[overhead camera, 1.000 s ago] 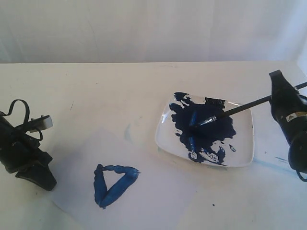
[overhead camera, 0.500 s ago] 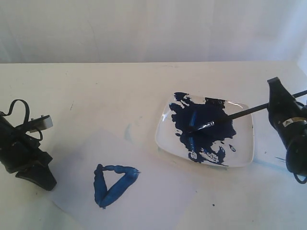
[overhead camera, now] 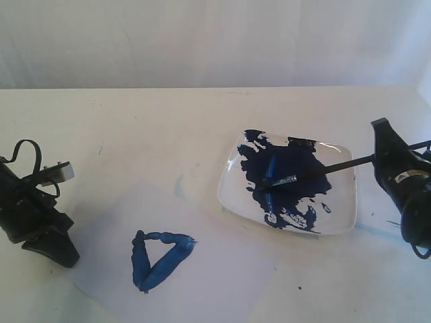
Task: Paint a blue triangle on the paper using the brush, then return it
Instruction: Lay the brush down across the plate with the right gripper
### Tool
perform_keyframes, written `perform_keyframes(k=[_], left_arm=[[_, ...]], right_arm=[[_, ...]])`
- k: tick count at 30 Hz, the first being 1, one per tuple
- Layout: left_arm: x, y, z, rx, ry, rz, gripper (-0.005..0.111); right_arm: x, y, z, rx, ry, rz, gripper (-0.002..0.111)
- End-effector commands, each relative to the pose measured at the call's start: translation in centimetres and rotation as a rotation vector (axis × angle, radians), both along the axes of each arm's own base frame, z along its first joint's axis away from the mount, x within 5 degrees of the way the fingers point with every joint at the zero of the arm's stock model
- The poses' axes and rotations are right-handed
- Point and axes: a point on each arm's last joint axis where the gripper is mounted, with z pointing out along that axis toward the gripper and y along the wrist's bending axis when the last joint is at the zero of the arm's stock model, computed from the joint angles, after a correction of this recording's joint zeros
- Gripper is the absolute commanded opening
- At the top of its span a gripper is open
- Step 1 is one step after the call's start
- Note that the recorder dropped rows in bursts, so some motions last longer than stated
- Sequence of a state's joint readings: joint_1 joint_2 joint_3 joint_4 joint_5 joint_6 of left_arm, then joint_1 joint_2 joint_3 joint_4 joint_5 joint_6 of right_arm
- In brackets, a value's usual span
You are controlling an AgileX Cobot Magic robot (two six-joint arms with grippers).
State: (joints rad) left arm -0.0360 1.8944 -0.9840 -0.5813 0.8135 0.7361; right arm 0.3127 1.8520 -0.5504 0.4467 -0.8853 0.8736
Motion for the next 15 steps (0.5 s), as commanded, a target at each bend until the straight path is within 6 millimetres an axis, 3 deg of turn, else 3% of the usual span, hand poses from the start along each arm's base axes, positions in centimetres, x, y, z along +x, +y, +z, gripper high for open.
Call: perform_keyframes(k=[1,15], left_arm=[[-0.07,0.06,0.01,-0.008,0.013,0.0,0.0],[-0.1,0.05,0.03,-0.01,0.017,-0.001,0.0]], right_arm=[[-0.25,-0.1,-0.64,-0.03,0.058,0.017,0.015],[-0.36,-0.09,-0.88,-0.049,0.088,0.026,0.015]])
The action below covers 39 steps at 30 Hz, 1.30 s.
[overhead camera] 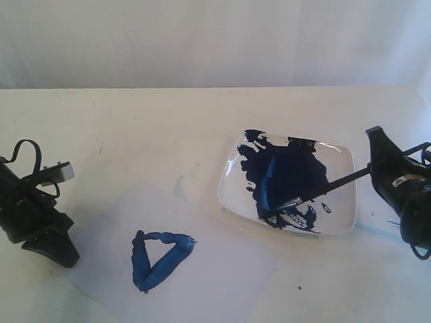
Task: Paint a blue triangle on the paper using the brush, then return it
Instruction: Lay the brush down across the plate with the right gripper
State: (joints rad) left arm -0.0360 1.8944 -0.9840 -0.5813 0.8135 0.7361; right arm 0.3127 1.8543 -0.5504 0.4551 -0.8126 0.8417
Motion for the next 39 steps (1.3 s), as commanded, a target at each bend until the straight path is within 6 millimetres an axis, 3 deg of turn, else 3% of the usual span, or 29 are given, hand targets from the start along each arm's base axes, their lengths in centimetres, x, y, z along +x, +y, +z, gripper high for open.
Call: perform_keyframes(k=[1,9,20,30,39], left_arm=[[-0.1,0.0,0.0,-0.01,0.017,-0.001,0.0],[-0.1,0.0,0.0,-0.011,0.018,-0.002,0.0],[-0.1,0.0,0.0,-0.012,0.019,-0.003,0.0],[-0.1,0.0,0.0,-0.011,0.018,-0.002,0.0],[-0.1,0.0,0.0,-0.011,0.018,-0.002,0.0]], right_arm=[[-0.1,-0.2,-0.2,-0.026,0.013,0.006,0.015],[0.2,-0.6,0.4,0.094,-0.069,-0.099,0.015],[1.6,-0.6,1.1,0.124,-0.135,-0.148,0.015],[1.9,-0.3,-0.6,0.115,-0.064,-0.144,0.015],[1.8,-0.2,-1.1,0.113,-0.027,-0.135,0.016]])
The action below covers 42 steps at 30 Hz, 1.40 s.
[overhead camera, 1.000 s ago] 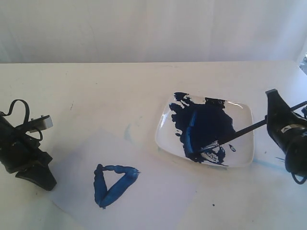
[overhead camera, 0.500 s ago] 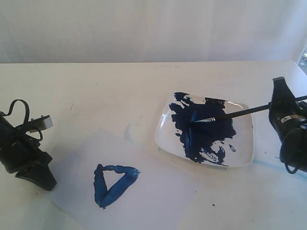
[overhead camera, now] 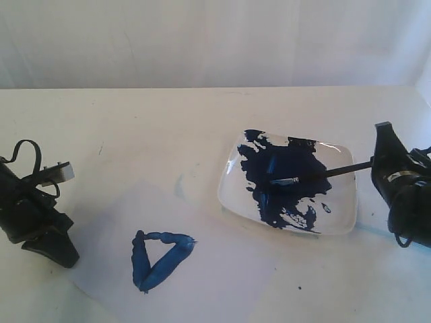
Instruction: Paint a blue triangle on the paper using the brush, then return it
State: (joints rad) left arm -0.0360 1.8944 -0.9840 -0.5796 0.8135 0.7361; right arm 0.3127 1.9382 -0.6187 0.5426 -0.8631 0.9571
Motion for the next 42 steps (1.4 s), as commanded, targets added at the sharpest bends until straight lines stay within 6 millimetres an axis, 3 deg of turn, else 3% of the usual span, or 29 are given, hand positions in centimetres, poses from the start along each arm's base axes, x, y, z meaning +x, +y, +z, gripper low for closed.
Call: perform_keyframes(k=[1,4,13,20,26,31,35,40,42], left_arm=[[-0.1,0.0,0.0,-0.012,0.018,-0.001,0.0],[-0.1,0.0,0.0,-0.012,0.018,-0.001,0.0],[-0.1,0.0,0.0,-0.013,0.018,0.001,0.0],[-0.1,0.0,0.0,-0.013,0.018,0.001,0.0],[-0.1,0.0,0.0,-0.013,0.017,0.001,0.0],[-0.1,0.0,0.0,-0.012,0.018,-0.001,0.0],[-0.2,0.0,0.1,-0.014,0.024,-0.005,0.0],[0.2,-0.1,0.8,-0.035,0.031,-0.025,0.0],[0.4,-0.2,1.1,-0.045,0.034,-0.035,0.0]], right_arm=[[0.1,-0.1,0.0,-0.007,0.008,0.002,0.016],[0.1,-0.1,0.0,-0.007,0.008,0.002,0.017],[0.0,-0.1,-0.1,-0.004,0.022,0.005,0.036],[-0.6,-0.2,-0.1,-0.013,0.03,0.023,0.041],[-2.0,-0.4,1.7,-0.023,-0.021,0.051,0.041],[-2.9,0.1,4.8,-0.075,-0.147,0.185,0.041],[-3.5,0.4,7.3,-0.239,-0.23,0.288,0.029],[-4.6,0.3,10.8,-0.488,-0.305,0.367,0.0],[-5.2,0.3,12.0,-0.58,-0.321,0.396,0.0]])
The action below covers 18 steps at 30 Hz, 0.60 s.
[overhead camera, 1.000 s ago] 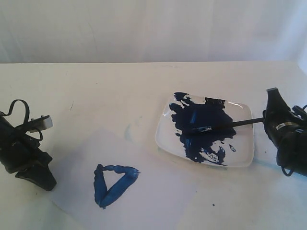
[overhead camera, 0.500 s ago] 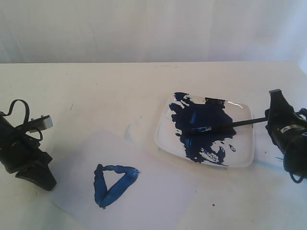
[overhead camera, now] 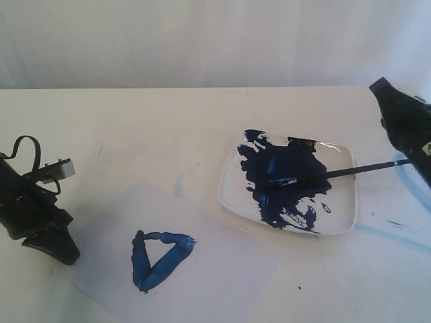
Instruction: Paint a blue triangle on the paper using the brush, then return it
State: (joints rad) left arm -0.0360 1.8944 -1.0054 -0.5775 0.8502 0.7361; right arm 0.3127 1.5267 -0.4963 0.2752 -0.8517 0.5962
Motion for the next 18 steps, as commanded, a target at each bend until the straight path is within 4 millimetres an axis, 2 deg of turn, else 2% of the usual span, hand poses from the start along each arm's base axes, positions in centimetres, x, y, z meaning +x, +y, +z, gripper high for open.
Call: perform_keyframes(k=[1,5,8,14,18], left_arm=[[0.2,-0.1,0.8,-0.03,0.021,-0.019,0.0],[0.5,0.0,2.5,-0.011,-0.081,0.0,0.0],[0.6,0.2,4.7,0.005,-0.196,0.023,0.0],[-1.2,0.4,12.0,0.009,-0.473,0.07,0.0],[-4.9,0.8,17.5,0.017,-0.748,0.142,0.0]], right_arm=[[-1.5,-0.3,2.5,-0.26,-0.054,0.058,0.0],[-3.1,-0.6,4.2,-0.45,-0.04,0.106,0.0],[-4.4,-0.9,5.3,-0.533,-0.021,0.133,0.0],[-7.5,-1.8,8.1,-0.633,-0.061,0.154,0.0],[-9.9,-2.2,9.3,-0.63,-0.079,0.186,0.0]])
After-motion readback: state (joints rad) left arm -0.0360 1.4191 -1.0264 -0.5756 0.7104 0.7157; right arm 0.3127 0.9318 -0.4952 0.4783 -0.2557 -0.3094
